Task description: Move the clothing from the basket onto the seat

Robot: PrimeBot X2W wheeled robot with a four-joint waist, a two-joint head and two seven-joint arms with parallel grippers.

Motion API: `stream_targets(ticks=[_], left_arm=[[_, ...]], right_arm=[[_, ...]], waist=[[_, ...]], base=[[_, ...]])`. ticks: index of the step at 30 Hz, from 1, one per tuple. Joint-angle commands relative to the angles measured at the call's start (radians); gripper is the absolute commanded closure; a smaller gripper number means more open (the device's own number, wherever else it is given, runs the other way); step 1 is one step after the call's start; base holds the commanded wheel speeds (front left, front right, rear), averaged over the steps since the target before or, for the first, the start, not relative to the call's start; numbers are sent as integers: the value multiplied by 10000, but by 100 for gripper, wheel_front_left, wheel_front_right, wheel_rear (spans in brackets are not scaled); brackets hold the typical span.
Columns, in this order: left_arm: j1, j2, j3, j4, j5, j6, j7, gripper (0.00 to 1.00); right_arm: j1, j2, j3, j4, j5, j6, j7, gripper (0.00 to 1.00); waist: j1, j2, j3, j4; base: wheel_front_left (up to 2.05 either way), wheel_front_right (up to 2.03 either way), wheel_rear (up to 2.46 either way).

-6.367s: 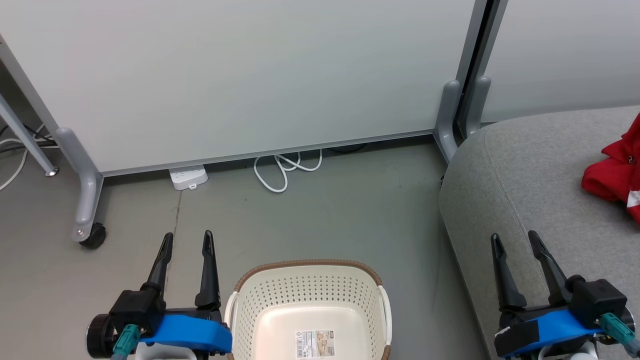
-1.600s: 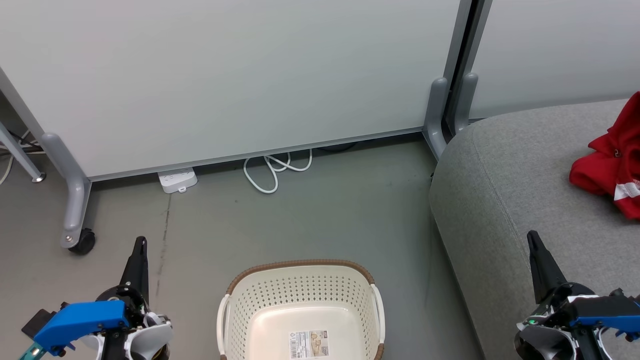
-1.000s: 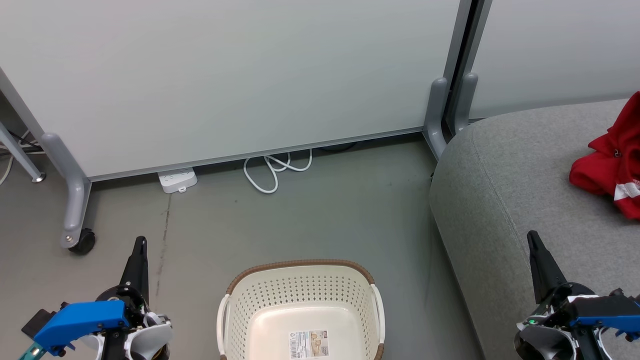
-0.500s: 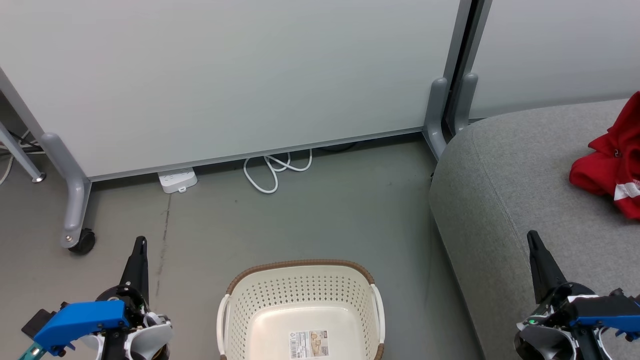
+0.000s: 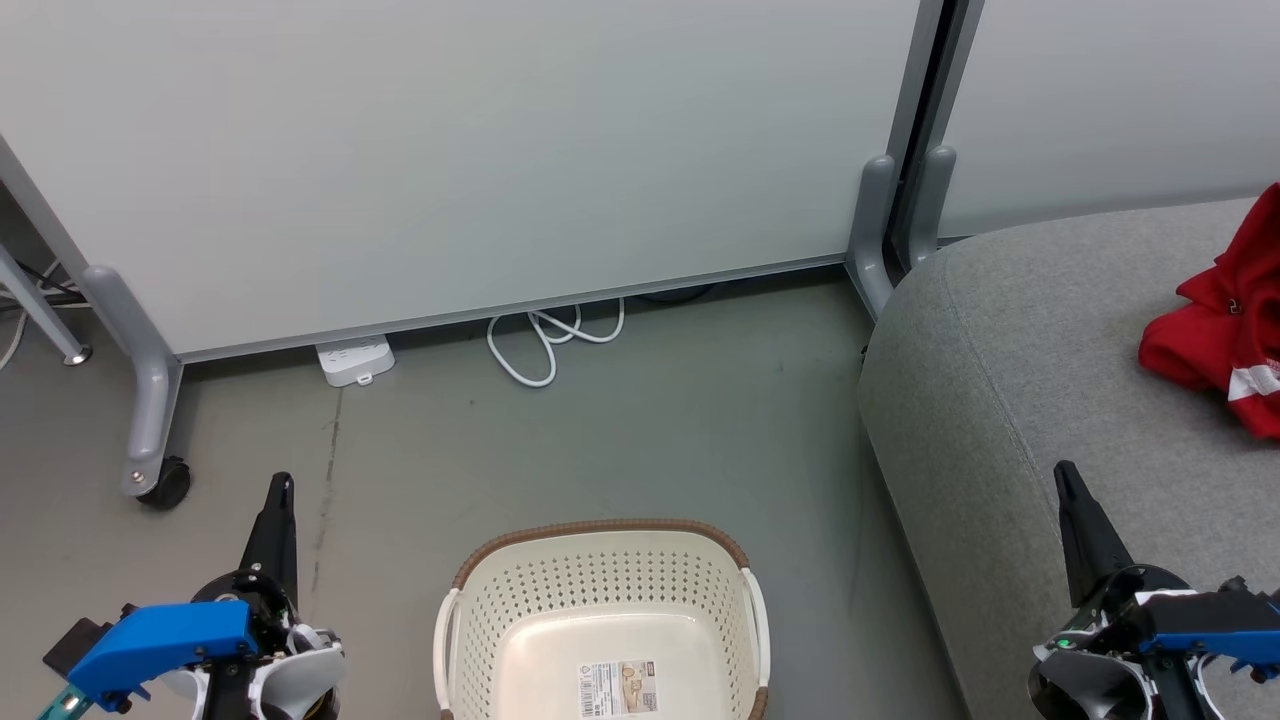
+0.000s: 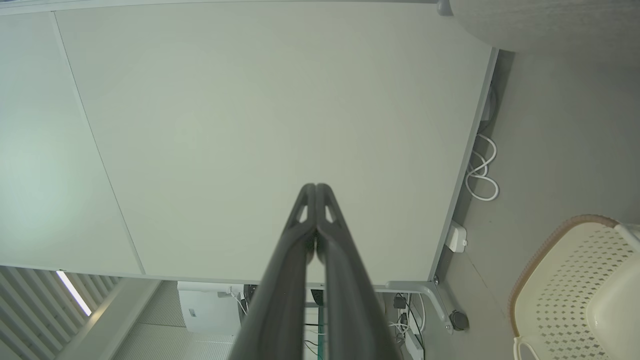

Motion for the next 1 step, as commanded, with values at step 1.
stream_targets(ticks=[1], left_arm=[[-94, -6, 19, -40, -27, -101, 45, 100]], right_arm=[[-135, 22, -13, -25, 26, 7, 42, 100]], waist=[[0, 0, 0, 0]], base=[[0, 0, 0]])
